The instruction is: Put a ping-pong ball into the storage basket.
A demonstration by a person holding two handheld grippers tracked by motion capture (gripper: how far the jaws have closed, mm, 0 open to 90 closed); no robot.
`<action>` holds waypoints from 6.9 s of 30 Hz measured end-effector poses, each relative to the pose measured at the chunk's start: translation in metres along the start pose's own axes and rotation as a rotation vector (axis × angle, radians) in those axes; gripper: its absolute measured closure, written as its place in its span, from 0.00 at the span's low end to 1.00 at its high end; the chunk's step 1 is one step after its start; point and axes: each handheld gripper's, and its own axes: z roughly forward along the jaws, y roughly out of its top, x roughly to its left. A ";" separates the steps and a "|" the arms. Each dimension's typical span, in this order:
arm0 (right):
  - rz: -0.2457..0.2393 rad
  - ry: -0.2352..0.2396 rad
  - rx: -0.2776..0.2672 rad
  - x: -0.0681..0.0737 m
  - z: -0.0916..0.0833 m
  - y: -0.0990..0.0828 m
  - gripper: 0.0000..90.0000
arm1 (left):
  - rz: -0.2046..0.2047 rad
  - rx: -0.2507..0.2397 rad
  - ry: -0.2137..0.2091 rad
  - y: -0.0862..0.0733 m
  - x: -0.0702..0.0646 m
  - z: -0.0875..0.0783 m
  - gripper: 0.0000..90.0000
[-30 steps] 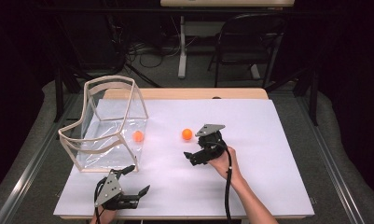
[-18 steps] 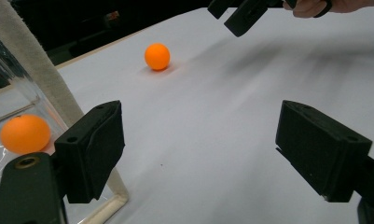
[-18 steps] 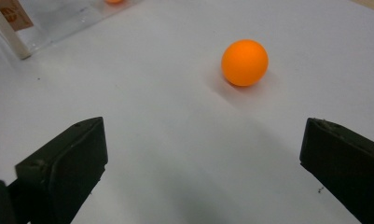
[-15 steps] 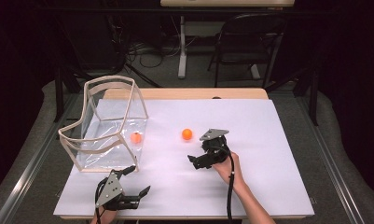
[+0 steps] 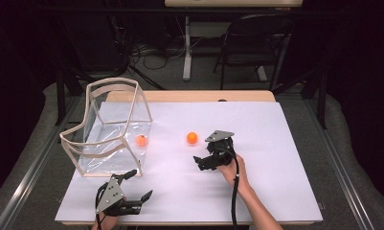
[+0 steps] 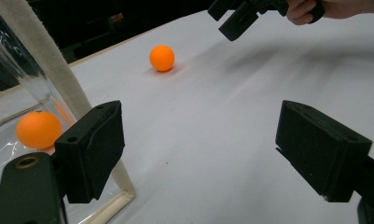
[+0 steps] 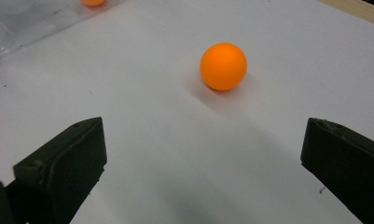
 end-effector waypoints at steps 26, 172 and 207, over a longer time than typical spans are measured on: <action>0.015 -0.015 0.009 -0.023 0.015 0.016 0.00 | 0.004 0.013 -0.001 -0.001 -0.002 -0.002 0.17; -0.022 -0.037 0.067 -0.015 0.042 0.065 0.56 | 0.015 0.017 -0.024 0.000 -0.002 0.005 0.17; -0.065 -0.029 0.019 -0.006 0.016 0.092 0.56 | 0.013 0.018 -0.027 0.000 -0.002 0.006 0.17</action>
